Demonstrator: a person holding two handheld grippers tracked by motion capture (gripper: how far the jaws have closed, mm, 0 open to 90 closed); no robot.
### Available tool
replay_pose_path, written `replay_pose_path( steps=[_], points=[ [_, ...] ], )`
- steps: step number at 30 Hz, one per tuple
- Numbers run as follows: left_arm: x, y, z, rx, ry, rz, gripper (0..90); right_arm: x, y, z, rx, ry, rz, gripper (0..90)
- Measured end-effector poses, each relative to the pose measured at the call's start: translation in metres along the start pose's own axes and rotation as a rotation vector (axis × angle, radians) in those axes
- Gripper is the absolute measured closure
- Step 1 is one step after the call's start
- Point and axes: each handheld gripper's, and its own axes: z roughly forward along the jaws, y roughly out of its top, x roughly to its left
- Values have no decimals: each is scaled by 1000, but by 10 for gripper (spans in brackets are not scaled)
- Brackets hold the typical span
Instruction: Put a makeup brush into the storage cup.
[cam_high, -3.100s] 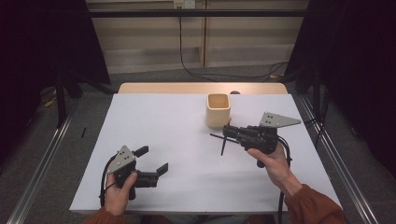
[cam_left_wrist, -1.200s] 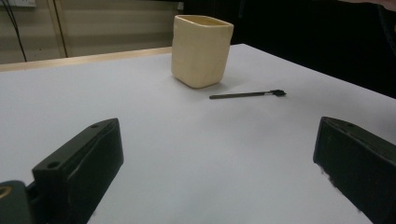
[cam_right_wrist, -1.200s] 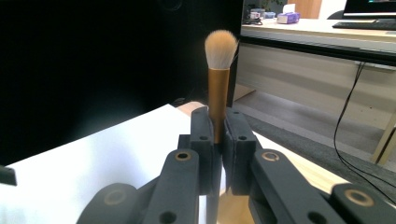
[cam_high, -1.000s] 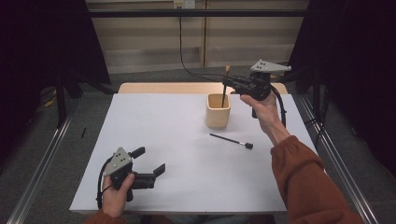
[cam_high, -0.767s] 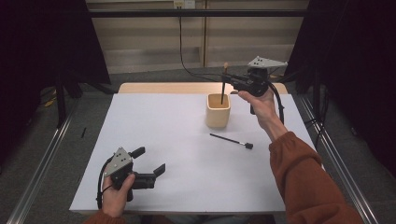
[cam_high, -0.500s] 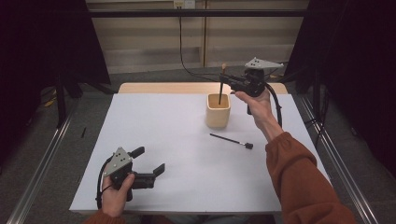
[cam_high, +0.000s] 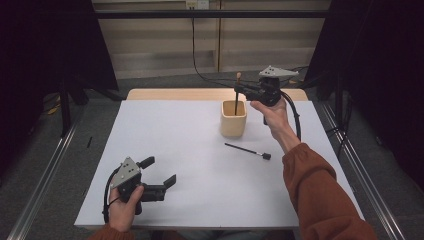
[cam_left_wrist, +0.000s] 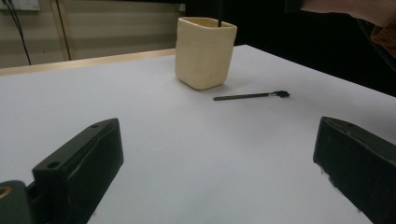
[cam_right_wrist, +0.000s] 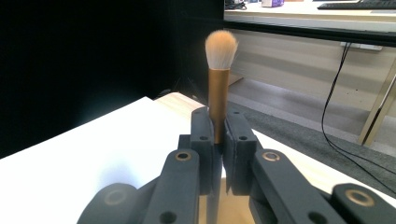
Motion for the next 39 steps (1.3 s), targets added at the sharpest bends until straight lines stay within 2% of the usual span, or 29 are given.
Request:
replay_pose_path(
  steps=[7,23,39],
  points=[
    [1,0,-1,2,3,5,16,2,-4,4,21,-3,-15,833],
    [1,0,1,4,0,10,16,-6,-27,2,28,-22,27,833],
    [1,-1,1,7,1,12,16,-7,-39,7,53,-25,35,829]
  ],
)
